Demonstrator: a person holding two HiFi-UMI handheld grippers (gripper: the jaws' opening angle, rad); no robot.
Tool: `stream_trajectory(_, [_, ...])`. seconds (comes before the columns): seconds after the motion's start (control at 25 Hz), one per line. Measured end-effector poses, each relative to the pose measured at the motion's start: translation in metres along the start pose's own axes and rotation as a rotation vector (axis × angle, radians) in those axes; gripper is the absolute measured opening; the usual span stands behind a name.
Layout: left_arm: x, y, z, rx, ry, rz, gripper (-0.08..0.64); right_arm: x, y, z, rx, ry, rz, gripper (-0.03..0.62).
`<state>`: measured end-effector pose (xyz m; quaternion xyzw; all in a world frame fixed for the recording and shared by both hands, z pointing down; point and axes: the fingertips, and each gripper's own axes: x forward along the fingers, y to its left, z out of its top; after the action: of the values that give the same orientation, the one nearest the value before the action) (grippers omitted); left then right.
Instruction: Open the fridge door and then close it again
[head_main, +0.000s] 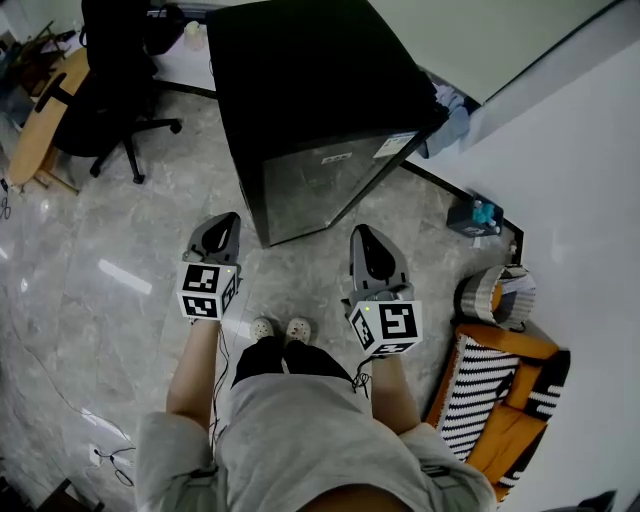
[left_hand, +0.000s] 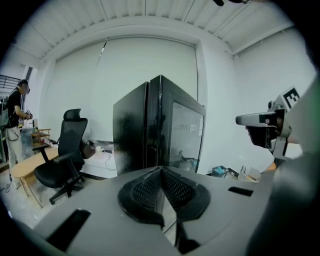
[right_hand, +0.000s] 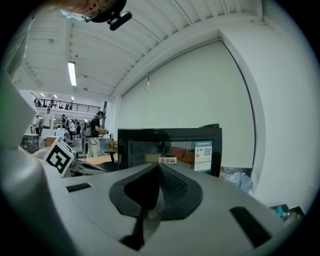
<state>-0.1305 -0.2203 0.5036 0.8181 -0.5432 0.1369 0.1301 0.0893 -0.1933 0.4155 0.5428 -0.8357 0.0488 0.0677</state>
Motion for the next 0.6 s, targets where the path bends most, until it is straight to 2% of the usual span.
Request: stream_trajectory(0.6, [-0.081,-0.044,0.058,0.032,-0.187,-0.026,0.014,-0.038,0.019,0.031,-0.025,-0.079,0.029,0.026])
